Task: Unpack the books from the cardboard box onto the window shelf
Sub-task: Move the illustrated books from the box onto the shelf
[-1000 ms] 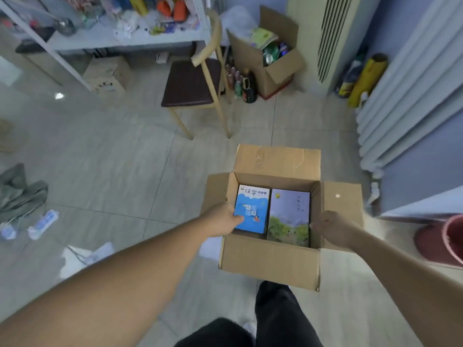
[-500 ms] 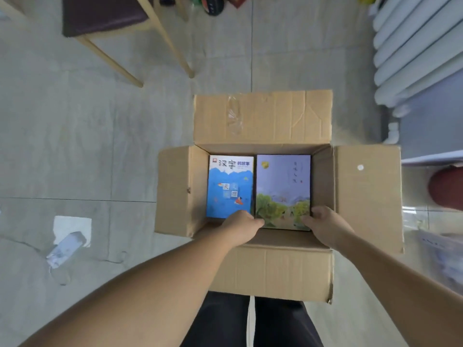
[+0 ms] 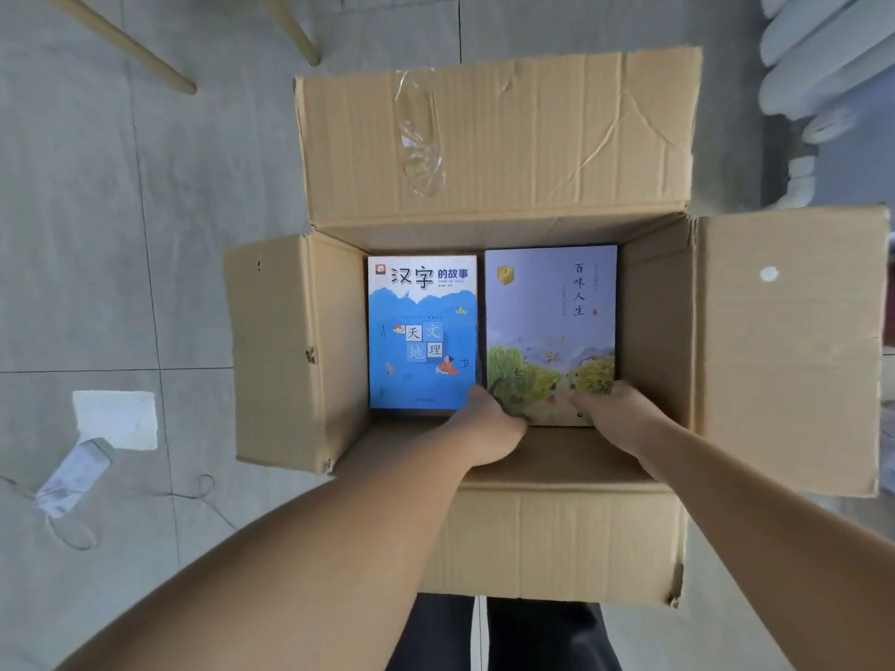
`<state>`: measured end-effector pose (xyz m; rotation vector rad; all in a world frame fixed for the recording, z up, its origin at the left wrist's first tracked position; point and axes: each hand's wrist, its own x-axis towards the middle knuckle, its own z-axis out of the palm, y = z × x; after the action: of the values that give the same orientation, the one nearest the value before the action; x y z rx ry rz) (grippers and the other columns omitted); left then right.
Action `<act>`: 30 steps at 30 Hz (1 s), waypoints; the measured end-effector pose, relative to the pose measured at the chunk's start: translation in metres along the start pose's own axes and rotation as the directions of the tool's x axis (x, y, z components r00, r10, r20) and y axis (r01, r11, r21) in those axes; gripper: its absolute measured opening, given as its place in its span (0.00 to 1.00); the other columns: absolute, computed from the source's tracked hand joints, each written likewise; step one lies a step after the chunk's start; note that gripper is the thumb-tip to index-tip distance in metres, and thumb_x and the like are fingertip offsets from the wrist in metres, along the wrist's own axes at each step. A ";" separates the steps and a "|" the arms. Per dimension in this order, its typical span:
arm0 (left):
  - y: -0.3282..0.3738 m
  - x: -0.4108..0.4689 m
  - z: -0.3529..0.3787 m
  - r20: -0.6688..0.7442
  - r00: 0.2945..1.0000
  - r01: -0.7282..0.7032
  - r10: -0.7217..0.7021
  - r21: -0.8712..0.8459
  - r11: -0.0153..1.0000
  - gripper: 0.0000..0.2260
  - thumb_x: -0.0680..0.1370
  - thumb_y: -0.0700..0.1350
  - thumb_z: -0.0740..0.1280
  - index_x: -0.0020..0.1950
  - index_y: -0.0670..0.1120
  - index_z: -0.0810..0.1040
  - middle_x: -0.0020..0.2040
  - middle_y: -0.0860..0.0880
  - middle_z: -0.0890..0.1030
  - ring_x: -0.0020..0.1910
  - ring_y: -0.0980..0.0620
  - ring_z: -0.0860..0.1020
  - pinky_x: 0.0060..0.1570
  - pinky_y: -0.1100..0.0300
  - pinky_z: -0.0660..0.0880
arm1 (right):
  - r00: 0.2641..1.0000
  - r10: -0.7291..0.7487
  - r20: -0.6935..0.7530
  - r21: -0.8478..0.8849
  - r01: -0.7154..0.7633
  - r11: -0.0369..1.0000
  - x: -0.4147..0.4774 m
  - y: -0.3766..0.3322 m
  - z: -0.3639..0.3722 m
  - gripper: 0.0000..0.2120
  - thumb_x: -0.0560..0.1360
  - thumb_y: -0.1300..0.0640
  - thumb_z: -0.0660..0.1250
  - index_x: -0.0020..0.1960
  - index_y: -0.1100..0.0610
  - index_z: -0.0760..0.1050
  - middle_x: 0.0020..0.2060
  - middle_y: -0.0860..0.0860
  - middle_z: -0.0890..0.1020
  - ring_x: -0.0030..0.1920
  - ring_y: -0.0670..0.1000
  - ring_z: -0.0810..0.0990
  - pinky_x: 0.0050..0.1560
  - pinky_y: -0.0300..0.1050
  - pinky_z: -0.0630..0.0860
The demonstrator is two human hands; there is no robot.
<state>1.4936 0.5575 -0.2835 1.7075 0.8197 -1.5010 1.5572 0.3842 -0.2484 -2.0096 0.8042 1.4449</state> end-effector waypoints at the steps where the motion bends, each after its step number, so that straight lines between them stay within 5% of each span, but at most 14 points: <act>1: -0.002 0.002 0.003 -0.001 1.000 0.001 -0.001 -0.006 1.000 0.29 0.76 0.56 0.64 0.73 0.49 0.57 0.51 0.45 0.78 0.47 0.49 0.80 0.37 0.55 0.73 | 1.000 0.007 -0.006 0.000 -0.007 1.000 0.001 -0.001 0.001 0.15 0.80 0.45 0.69 0.56 0.56 0.72 0.45 0.51 0.78 0.45 0.51 0.77 0.52 0.50 0.73; 3: -0.005 0.008 0.006 0.007 1.000 0.010 -0.010 -0.036 0.999 0.28 0.73 0.56 0.66 0.67 0.55 0.55 0.50 0.47 0.78 0.47 0.50 0.79 0.41 0.53 0.75 | 1.000 0.018 -0.007 0.024 -0.018 1.000 0.002 -0.003 0.001 0.16 0.80 0.46 0.70 0.44 0.56 0.69 0.50 0.52 0.80 0.52 0.48 0.76 0.50 0.47 0.75; 6: -0.003 0.020 0.008 0.026 1.000 0.013 -0.009 -0.162 0.987 0.29 0.74 0.55 0.70 0.67 0.55 0.55 0.52 0.48 0.76 0.49 0.51 0.77 0.44 0.53 0.73 | 1.000 0.018 -0.005 0.054 -0.018 0.998 0.009 -0.002 0.003 0.17 0.80 0.48 0.70 0.46 0.61 0.71 0.39 0.52 0.78 0.37 0.49 0.74 0.36 0.43 0.67; 9: 0.000 0.027 0.010 0.010 1.000 0.025 -0.024 -0.294 0.955 0.29 0.75 0.55 0.72 0.67 0.54 0.57 0.55 0.49 0.73 0.52 0.50 0.75 0.56 0.48 0.73 | 1.000 0.011 -0.002 0.074 -0.011 0.997 0.010 -0.002 0.007 0.18 0.80 0.50 0.70 0.61 0.60 0.69 0.45 0.53 0.80 0.45 0.49 0.78 0.42 0.43 0.72; 10: -0.001 0.028 0.011 -0.004 1.000 0.023 -0.026 -0.326 0.945 0.28 0.75 0.55 0.72 0.67 0.53 0.58 0.54 0.49 0.73 0.51 0.51 0.74 0.56 0.48 0.72 | 1.000 -0.001 0.015 0.070 0.000 0.998 0.012 -0.001 0.008 0.14 0.80 0.49 0.70 0.47 0.60 0.74 0.46 0.50 0.79 0.46 0.47 0.77 0.42 0.45 0.71; 11: -0.001 0.028 0.011 -0.021 0.999 0.017 -0.026 -0.356 0.934 0.27 0.75 0.55 0.71 0.66 0.52 0.59 0.54 0.50 0.73 0.49 0.53 0.74 0.53 0.50 0.72 | 1.000 -0.004 0.021 0.061 0.002 0.998 0.010 -0.001 0.010 0.15 0.80 0.48 0.70 0.47 0.53 0.64 0.43 0.50 0.77 0.43 0.48 0.75 0.44 0.48 0.70; 14: -0.001 0.026 0.009 -0.053 0.998 0.001 -0.027 -0.434 0.901 0.23 0.76 0.55 0.71 0.65 0.51 0.64 0.52 0.52 0.73 0.47 0.56 0.71 0.47 0.53 0.68 | 0.999 -0.031 0.021 0.067 0.029 0.997 0.013 0.005 0.016 0.17 0.80 0.48 0.71 0.60 0.56 0.69 0.44 0.50 0.71 0.43 0.51 0.69 0.54 0.49 0.71; 15: 0.000 0.026 0.009 -0.054 0.998 0.005 -0.033 -0.456 0.890 0.23 0.76 0.54 0.71 0.64 0.51 0.65 0.51 0.53 0.73 0.47 0.56 0.71 0.47 0.53 0.67 | 0.999 -0.032 0.008 0.088 0.031 0.996 0.008 0.002 0.015 0.20 0.80 0.49 0.71 0.65 0.59 0.70 0.55 0.58 0.79 0.51 0.54 0.79 0.55 0.50 0.74; 16: 0.000 0.028 0.008 -0.058 0.998 0.009 -0.041 -0.472 0.882 0.22 0.76 0.54 0.72 0.64 0.50 0.66 0.51 0.53 0.73 0.47 0.56 0.71 0.47 0.53 0.67 | 0.999 -0.033 0.005 0.113 0.032 0.993 0.010 0.003 0.015 0.21 0.80 0.50 0.71 0.67 0.57 0.70 0.67 0.56 0.75 0.66 0.48 0.68 0.61 0.49 0.74; 17: 0.001 0.028 0.008 -0.065 0.997 0.011 -0.048 -0.479 0.878 0.23 0.76 0.54 0.72 0.64 0.50 0.67 0.50 0.53 0.73 0.46 0.56 0.71 0.47 0.53 0.67 | 0.999 -0.041 0.000 0.121 0.041 0.992 0.006 0.002 0.014 0.20 0.79 0.48 0.72 0.64 0.55 0.69 0.55 0.56 0.79 0.48 0.52 0.78 0.49 0.49 0.74; 18: 0.002 0.027 0.007 -0.074 0.996 0.011 -0.054 -0.481 0.876 0.24 0.75 0.55 0.73 0.65 0.49 0.67 0.50 0.53 0.73 0.46 0.56 0.72 0.47 0.53 0.67 | 0.999 -0.049 0.005 0.123 0.048 0.991 0.009 0.004 0.013 0.20 0.78 0.47 0.73 0.63 0.52 0.68 0.52 0.53 0.77 0.45 0.49 0.67 0.48 0.43 0.64; 21: 0.001 0.020 0.004 -0.118 0.992 -0.011 -0.048 -0.456 0.890 0.35 0.73 0.63 0.73 0.71 0.46 0.64 0.57 0.50 0.75 0.54 0.50 0.75 0.53 0.52 0.69 | 0.999 -0.053 0.007 0.120 0.051 0.991 0.012 0.005 0.010 0.16 0.77 0.47 0.74 0.53 0.51 0.69 0.52 0.49 0.76 0.52 0.52 0.73 0.55 0.45 0.66; 24: 0.000 0.013 0.003 -0.177 0.984 -0.059 -0.017 -0.409 0.911 0.46 0.69 0.73 0.69 0.76 0.45 0.62 0.68 0.48 0.76 0.65 0.45 0.77 0.58 0.51 0.72 | 0.999 -0.038 0.006 0.091 0.038 0.995 0.014 0.005 0.011 0.19 0.78 0.46 0.72 0.62 0.52 0.70 0.49 0.49 0.75 0.52 0.53 0.72 0.55 0.46 0.66; 30: 0.015 0.011 -0.002 -0.111 0.986 -0.164 0.126 -0.482 0.860 0.37 0.74 0.70 0.70 0.77 0.51 0.72 0.60 0.57 0.79 0.60 0.53 0.76 0.57 0.55 0.68 | 0.999 -0.019 -0.031 0.046 0.020 0.999 0.017 0.006 0.012 0.33 0.78 0.45 0.69 0.77 0.60 0.66 0.56 0.53 0.73 0.53 0.54 0.72 0.53 0.46 0.66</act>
<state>1.5086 0.5509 -0.2931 1.4088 0.9899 -1.0160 1.5489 0.3861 -0.2683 -2.0040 0.8212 1.3758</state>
